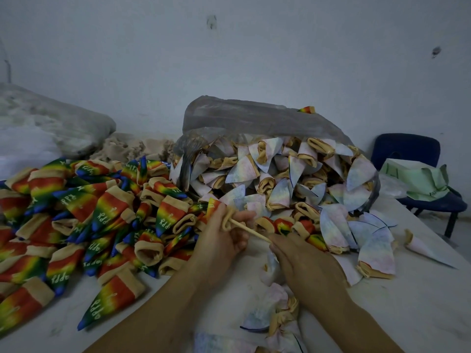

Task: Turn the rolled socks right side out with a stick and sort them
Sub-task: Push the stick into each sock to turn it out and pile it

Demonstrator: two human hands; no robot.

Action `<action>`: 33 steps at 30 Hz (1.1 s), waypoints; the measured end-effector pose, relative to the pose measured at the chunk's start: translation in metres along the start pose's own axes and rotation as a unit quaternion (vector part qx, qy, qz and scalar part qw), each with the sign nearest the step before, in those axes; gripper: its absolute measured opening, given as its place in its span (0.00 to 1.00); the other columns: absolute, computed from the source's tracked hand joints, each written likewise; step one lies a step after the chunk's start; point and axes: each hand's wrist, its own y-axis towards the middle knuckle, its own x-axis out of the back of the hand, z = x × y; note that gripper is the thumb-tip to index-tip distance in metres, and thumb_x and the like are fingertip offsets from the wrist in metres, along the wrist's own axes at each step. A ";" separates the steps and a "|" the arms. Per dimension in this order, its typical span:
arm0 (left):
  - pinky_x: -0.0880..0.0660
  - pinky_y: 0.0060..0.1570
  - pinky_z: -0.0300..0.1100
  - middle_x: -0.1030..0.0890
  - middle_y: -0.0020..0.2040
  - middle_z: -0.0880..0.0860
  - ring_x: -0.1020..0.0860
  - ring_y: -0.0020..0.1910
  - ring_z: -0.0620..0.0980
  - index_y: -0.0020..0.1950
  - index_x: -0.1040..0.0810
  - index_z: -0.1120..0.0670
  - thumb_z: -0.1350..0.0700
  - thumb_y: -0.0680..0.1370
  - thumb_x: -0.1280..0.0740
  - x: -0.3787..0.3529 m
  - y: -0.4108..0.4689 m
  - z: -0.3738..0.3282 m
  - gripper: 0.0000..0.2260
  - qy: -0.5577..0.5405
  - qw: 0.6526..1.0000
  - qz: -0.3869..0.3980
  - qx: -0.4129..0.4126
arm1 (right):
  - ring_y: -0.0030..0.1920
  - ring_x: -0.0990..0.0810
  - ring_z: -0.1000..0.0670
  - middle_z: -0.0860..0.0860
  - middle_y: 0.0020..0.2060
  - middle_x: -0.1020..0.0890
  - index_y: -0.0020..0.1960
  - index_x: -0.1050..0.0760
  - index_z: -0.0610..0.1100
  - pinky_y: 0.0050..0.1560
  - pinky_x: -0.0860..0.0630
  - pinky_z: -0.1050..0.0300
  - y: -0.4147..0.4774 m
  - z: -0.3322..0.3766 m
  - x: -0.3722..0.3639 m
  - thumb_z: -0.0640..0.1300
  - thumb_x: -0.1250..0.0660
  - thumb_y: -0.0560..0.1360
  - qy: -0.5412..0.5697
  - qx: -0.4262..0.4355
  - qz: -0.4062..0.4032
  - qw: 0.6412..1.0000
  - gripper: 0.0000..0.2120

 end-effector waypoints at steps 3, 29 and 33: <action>0.32 0.39 0.41 0.22 0.41 0.54 0.26 0.37 0.47 0.59 0.19 0.60 0.43 0.81 0.43 -0.004 0.000 -0.002 0.23 -0.035 0.998 -0.053 -0.002 | 0.24 0.23 0.49 0.49 0.32 0.21 0.47 0.18 0.43 0.15 0.30 0.61 -0.002 0.001 0.001 0.37 0.30 0.62 -0.022 0.025 -0.009 0.999 0.13; 0.33 0.29 0.41 0.24 0.27 0.57 0.31 0.25 0.50 0.22 0.27 0.54 0.53 0.79 0.42 -0.002 -0.005 -0.007 0.24 0.178 0.980 -0.083 -0.018 | 0.27 0.24 0.52 0.53 0.32 0.23 0.45 0.19 0.49 0.20 0.29 0.58 0.004 -0.003 0.019 0.45 0.36 0.71 -0.013 0.040 0.026 0.999 0.07; 0.36 0.24 0.36 0.31 0.22 0.55 0.35 0.24 0.49 0.21 0.38 0.54 0.54 0.79 0.44 -0.008 -0.010 -0.010 0.25 0.282 0.959 -0.036 -0.008 | 0.38 0.21 0.52 0.53 0.40 0.20 0.52 0.20 0.51 0.35 0.24 0.55 0.004 -0.004 0.017 0.49 0.45 0.78 -0.015 0.021 0.083 0.996 0.14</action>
